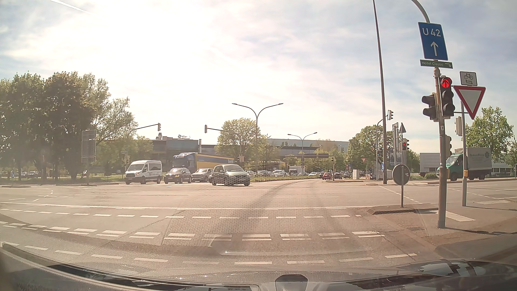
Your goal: Follow the waypoints while adhering to traffic rules and regulations
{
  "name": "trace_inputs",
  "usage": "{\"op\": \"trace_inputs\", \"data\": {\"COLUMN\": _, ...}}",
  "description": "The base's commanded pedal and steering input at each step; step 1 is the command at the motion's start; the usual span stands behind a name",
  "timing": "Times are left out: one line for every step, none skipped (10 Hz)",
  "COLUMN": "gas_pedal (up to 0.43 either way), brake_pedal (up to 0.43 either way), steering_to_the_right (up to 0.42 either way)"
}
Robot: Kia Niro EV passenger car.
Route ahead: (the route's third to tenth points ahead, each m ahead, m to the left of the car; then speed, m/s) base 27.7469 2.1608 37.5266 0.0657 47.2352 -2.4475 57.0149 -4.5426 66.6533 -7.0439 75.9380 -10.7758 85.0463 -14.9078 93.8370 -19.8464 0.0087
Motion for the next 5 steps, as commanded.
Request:
{"op": "trace_inputs", "data": {"gas_pedal": 0.000, "brake_pedal": 0.256, "steering_to_the_right": 0.014}}
{"op": "trace_inputs", "data": {"gas_pedal": 0.000, "brake_pedal": 0.256, "steering_to_the_right": 0.014}}
{"op": "trace_inputs", "data": {"gas_pedal": 0.000, "brake_pedal": 0.256, "steering_to_the_right": 0.014}}
{"op": "trace_inputs", "data": {"gas_pedal": 0.000, "brake_pedal": 0.256, "steering_to_the_right": 0.014}}
{"op": "trace_inputs", "data": {"gas_pedal": 0.000, "brake_pedal": 0.250, "steering_to_the_right": 0.014}}
